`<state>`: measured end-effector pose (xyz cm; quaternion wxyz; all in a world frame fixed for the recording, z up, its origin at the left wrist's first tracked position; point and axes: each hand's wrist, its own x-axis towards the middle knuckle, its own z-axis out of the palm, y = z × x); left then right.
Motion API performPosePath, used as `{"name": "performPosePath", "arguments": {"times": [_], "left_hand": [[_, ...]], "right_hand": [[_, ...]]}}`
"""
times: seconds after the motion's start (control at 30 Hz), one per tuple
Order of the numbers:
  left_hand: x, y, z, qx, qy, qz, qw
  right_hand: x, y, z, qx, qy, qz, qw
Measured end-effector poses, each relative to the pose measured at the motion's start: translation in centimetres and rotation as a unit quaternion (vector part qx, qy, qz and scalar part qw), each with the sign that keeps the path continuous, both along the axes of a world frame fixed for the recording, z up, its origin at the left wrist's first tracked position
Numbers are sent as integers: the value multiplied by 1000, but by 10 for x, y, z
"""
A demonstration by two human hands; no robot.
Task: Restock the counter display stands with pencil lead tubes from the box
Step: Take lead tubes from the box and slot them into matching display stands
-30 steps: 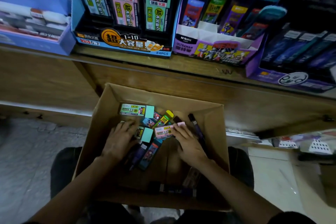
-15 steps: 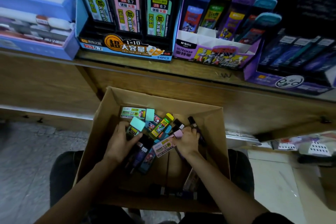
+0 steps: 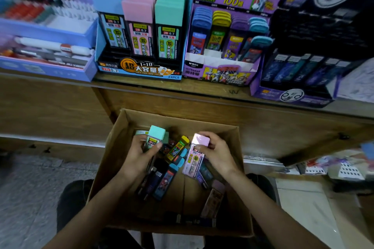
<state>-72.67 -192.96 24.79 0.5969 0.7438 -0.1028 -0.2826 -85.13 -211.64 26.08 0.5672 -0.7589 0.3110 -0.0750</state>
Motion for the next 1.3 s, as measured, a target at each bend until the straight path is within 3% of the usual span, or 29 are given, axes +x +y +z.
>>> {"name": "performPosePath", "arguments": {"times": [0.2,0.6,0.83,1.03,1.3], "left_hand": [[11,-4,44,-77,-8,-39,996],[65,31,143,-200,-104,58,973],[72,61,164,-185,-141,75,970],[73,71,163,-183,-142,69,970],[75,73,158,-189,-117,73,972]], "right_hand": [[4,-12,86,-35,-121,32,992],[96,14,246,-122,-296,94,943],[145,28,262,-294,-249,101,917],[154,37,246,-332,-211,88,915],[161,42,234,-301,-197,79,930]]}}
